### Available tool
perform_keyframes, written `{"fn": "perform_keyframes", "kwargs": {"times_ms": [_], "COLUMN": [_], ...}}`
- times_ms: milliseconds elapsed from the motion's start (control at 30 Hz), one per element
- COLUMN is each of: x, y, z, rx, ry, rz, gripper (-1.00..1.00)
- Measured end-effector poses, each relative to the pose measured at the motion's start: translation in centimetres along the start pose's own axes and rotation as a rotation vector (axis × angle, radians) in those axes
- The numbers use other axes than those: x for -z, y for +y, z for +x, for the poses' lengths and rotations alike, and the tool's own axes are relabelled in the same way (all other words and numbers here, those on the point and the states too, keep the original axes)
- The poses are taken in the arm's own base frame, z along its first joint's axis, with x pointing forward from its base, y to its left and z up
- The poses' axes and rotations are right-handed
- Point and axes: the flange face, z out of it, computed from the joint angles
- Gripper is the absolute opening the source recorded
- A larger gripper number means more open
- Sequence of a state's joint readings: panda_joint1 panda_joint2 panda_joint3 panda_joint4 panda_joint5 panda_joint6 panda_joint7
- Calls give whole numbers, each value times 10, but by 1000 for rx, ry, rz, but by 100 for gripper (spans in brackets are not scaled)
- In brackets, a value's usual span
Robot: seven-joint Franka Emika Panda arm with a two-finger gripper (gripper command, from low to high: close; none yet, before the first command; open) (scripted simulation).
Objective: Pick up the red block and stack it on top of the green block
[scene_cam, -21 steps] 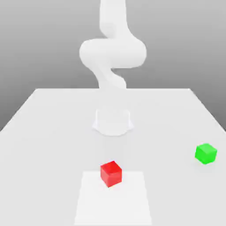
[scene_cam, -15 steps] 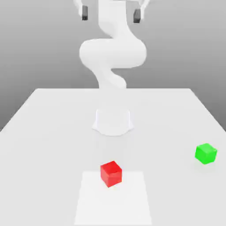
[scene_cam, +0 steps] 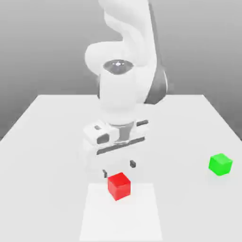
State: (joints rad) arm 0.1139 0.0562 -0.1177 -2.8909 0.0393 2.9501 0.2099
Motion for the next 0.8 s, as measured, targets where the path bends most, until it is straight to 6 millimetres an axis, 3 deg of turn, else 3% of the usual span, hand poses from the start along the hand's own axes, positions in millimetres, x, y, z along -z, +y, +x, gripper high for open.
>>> {"fn": "perform_keyframes", "kwargs": {"times_ms": [100, 133, 367, 600, 667, 800], "x": [-27, -32, -31, 23, 32, 41], "y": [2, 2, 2, 2, -17, -82], "z": [-2, -3, -3, -2, -5, -18], "rx": [-1, -1, -1, -3, 76, 349], "ry": [-3, -3, -4, -4, -4, -3], "rz": [-2, -3, -2, -2, -2, -4], "gripper": [0, -100, -100, -100, -100, -100]}}
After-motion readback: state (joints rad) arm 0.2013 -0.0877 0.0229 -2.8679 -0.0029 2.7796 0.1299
